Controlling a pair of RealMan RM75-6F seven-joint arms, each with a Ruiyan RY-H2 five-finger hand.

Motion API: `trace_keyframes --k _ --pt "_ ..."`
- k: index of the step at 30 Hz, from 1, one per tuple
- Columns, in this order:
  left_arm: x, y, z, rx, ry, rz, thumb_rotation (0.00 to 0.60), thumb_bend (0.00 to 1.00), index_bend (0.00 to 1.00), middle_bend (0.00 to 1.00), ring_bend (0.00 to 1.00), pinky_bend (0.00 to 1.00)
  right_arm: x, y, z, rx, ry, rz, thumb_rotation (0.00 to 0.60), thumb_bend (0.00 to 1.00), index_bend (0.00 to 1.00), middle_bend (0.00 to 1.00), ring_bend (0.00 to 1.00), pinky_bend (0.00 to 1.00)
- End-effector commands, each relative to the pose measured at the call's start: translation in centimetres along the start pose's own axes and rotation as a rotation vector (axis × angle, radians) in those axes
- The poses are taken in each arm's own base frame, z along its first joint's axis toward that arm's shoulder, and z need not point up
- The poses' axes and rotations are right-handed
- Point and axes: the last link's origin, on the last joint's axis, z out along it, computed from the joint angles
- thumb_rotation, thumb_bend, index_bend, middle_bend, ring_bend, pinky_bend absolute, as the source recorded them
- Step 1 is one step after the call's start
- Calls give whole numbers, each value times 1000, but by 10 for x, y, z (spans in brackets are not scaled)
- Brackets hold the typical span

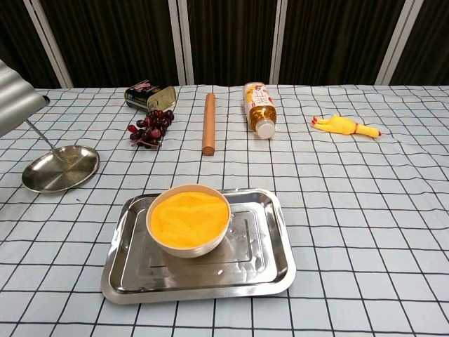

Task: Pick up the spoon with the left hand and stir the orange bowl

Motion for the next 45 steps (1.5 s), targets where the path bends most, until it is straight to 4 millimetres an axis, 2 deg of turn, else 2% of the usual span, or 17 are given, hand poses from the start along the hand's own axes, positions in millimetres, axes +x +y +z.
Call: trace_keyframes --k 1,12,17,22,34,41,45 --pt "1 3 0 1 10 -11 600 559 790 1000 1000 1000 0 0 0 1 -1 -2 600 339 0 0 0 0" --pt "-4 13 -7 -10 -27 -37 600 536 765 1000 1000 1000 1 0 0 2 3 1 600 339 0 0 0 0" --pt "-9 12 -13 -12 -53 -49 600 490 733 1000 1000 1000 1 0 0 5 4 3 600 339 0 0 0 0" --pt "-10 9 -16 -13 -61 -69 600 417 655 1000 1000 1000 1 0 0 4 7 1 600 339 0 0 0 0" --pt "-10 -3 -28 -7 -90 -88 600 388 629 1000 1000 1000 0 -1 -1 8 6 0 600 339 0 0 0 0" --pt "-14 -5 -21 3 -100 -74 600 374 597 1000 1000 1000 0 -1 -1 3 5 -1 600 339 0 0 0 0" --pt "-15 -6 -13 26 -109 -66 600 295 527 1000 1000 1000 0 0 -1 0 3 -1 600 339 0 0 0 0"
